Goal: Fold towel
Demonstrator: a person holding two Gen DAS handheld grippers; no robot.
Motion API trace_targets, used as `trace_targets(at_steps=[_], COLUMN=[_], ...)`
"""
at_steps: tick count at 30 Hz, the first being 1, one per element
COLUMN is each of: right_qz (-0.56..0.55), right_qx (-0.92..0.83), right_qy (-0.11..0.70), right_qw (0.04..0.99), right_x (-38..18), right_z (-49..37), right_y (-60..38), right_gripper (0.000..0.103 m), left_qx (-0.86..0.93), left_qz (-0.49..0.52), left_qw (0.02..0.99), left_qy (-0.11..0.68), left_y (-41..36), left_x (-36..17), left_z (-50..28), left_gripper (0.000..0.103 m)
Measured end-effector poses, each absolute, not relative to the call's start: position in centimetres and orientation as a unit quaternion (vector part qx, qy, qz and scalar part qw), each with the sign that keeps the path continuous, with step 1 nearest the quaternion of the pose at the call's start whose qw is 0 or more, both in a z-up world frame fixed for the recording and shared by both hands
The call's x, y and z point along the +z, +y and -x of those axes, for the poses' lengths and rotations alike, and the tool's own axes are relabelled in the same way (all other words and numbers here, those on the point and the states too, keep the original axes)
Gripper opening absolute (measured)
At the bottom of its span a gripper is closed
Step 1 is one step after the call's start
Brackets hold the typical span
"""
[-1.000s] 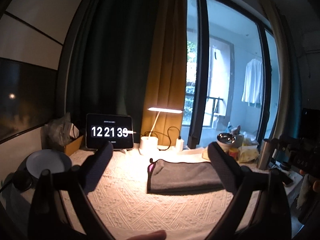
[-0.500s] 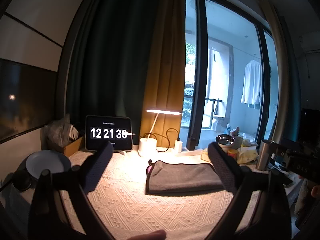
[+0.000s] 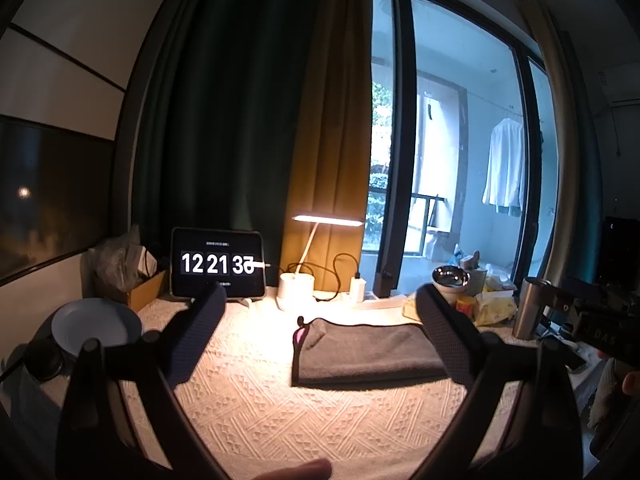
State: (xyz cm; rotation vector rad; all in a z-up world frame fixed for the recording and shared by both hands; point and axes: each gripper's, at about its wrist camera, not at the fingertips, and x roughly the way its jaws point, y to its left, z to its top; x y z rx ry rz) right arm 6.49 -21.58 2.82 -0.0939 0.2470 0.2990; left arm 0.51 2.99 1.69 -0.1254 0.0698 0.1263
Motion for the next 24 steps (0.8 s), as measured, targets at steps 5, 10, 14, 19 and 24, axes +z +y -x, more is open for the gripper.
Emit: trace_targets(at_steps=[5,10,14,19,24], right_qz=[0.047,0.047,0.047,0.047,0.047], right_qx=[0.149,0.149,0.149,0.149,0.149], right_qy=[0.123,0.124,0.124,0.124,0.124], right_qw=[0.980,0.980,0.980,0.980,0.980], right_x=[2.80,2.73,2.69,2.60,2.62], right_z=[-6.48,-6.49,-6.53,-6.46,-6.45], right_y=[-21.56,-21.42,-21.42,-21.42,-21.39], right_gripper=[0.057,0.058,0.057,0.058,0.058], left_qx=[0.062,0.062,0.062,0.063,0.063], left_qz=[0.062,0.062,0.062,0.062,0.061], left_qw=[0.995,0.995,0.995,0.995,0.995], left_qy=[0.037,0.037,0.037,0.037,0.037], left_y=[2.94,2.93,2.92,2.88,2.86], left_x=[1.56,1.51,1.54,1.50,1.45], left_z=[-0.62,-0.60,-0.61,-0.63,-0.61], left_gripper=[0.097,0.097,0.097,0.097,0.097])
